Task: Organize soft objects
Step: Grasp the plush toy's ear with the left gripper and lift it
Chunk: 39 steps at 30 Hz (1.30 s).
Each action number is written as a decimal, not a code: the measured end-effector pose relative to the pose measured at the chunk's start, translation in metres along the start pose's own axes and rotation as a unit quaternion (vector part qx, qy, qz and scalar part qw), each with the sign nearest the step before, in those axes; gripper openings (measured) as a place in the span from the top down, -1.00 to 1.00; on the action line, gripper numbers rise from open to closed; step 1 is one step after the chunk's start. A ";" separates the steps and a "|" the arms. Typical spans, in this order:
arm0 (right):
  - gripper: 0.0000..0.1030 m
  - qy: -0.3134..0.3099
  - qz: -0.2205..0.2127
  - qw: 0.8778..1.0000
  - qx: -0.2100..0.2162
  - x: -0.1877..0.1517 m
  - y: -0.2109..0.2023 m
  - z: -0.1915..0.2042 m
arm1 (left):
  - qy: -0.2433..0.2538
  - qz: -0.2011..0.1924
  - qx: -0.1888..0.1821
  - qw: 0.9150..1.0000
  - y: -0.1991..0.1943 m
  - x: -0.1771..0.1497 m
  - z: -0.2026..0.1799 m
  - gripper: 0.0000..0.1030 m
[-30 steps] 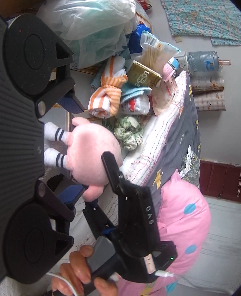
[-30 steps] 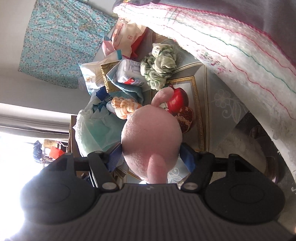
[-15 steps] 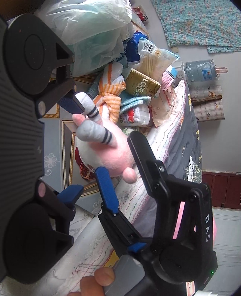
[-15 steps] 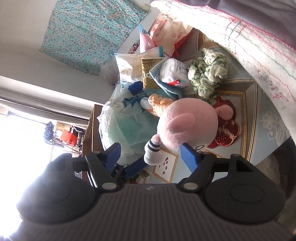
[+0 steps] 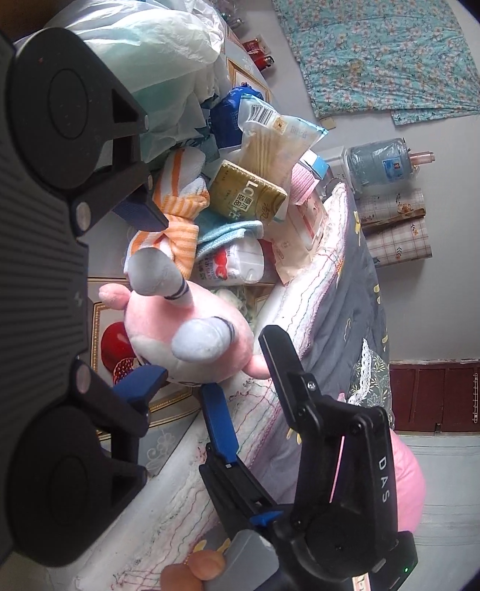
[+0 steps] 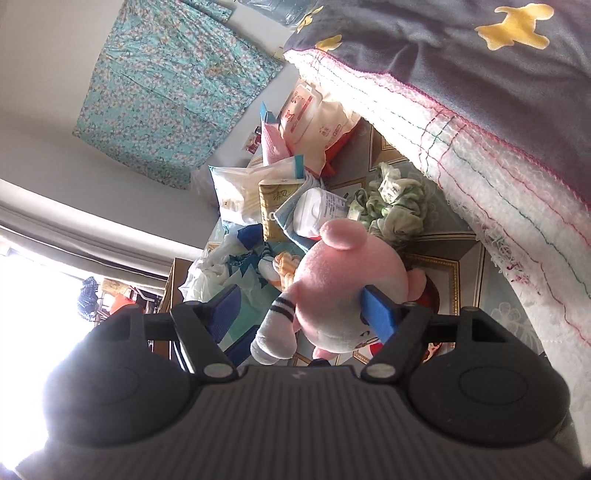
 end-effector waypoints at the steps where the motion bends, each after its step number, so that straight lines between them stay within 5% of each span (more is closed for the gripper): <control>1: -0.41 0.003 0.000 1.000 0.001 0.001 -0.001 -0.002 | 0.003 0.002 0.000 1.000 0.003 0.001 -0.001 -0.58; 7: -0.41 0.023 0.001 1.000 0.000 0.006 0.002 -0.016 | 0.020 0.014 -0.013 1.000 0.017 0.011 -0.012 -0.56; 12: -0.41 0.042 0.008 0.999 -0.002 0.006 0.013 -0.029 | 0.015 0.023 -0.032 0.999 0.022 0.014 -0.019 -0.22; 15: -0.41 0.054 0.007 0.999 0.004 0.005 0.015 -0.031 | 0.008 0.024 -0.027 0.999 0.021 0.014 -0.021 -0.17; 20: -0.44 0.034 0.001 0.999 0.017 0.006 0.002 -0.015 | -0.062 0.038 -0.053 0.996 0.009 0.017 -0.008 -0.12; 24: -0.46 -0.001 0.001 1.000 0.023 0.005 -0.003 0.006 | -0.166 0.045 -0.083 0.982 -0.002 0.011 0.014 -0.12; 28: -0.46 -0.017 0.022 0.999 0.024 -0.003 0.014 0.014 | -0.286 0.072 -0.098 0.951 0.002 -0.013 0.038 -0.11; 31: -0.46 -0.017 0.030 0.999 0.040 -0.009 0.026 0.016 | -0.326 0.067 -0.100 0.938 0.001 -0.028 0.050 -0.13; 39: -0.45 -0.014 0.060 0.996 0.065 -0.012 0.046 0.028 | -0.293 0.056 -0.073 0.952 -0.020 -0.033 0.053 -0.36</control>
Point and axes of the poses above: each gripper's, at about its wrist camera, not at the fingertips, and y roughly the way its jaws point, z to its left, x to its top, the point moved 1 cm from there along y, roughly the way its jaws point, and after that the axes turned 1 degree about -x, right-handed, at the moved point
